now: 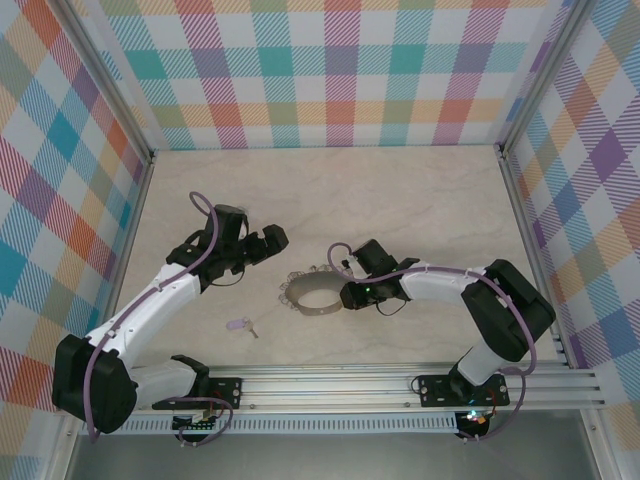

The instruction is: Put the keys on the keyring

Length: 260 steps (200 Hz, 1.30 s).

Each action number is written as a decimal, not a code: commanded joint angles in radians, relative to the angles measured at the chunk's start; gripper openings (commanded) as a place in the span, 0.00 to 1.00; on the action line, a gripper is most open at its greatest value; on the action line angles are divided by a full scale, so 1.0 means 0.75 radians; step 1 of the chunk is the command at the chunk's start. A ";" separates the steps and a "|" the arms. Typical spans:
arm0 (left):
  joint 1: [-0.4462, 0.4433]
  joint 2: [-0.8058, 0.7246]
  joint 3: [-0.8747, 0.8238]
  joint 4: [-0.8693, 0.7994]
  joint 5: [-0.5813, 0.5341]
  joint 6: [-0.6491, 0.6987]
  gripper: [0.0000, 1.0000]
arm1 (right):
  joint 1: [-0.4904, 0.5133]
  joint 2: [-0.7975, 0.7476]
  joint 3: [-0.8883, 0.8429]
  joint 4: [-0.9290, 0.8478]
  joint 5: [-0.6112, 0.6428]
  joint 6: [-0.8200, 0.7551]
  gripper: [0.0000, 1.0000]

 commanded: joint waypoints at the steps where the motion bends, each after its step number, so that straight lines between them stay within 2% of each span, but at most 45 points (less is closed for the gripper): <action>1: -0.006 -0.028 0.038 -0.005 0.009 0.004 1.00 | 0.009 0.034 0.023 0.025 0.023 0.007 0.24; 97: -0.005 -0.027 0.033 0.002 0.022 0.020 1.00 | 0.007 0.063 0.064 0.049 0.068 0.031 0.17; 134: -0.006 -0.025 0.032 -0.006 0.021 0.039 1.00 | 0.009 0.057 0.070 0.058 0.068 0.041 0.00; 142: -0.006 -0.022 0.037 -0.026 0.000 0.040 1.00 | 0.008 0.048 0.068 0.059 0.072 0.041 0.00; 192: -0.006 -0.056 0.058 -0.165 -0.224 -0.008 1.00 | 0.006 -0.116 0.074 0.047 0.064 0.017 0.00; 241: -0.013 -0.081 0.080 -0.165 -0.249 0.021 1.00 | -0.009 -0.338 0.126 -0.017 -0.030 -0.082 0.00; 260: -0.018 -0.085 0.117 -0.175 -0.250 0.050 1.00 | -0.036 -0.409 0.138 -0.021 -0.115 -0.125 0.00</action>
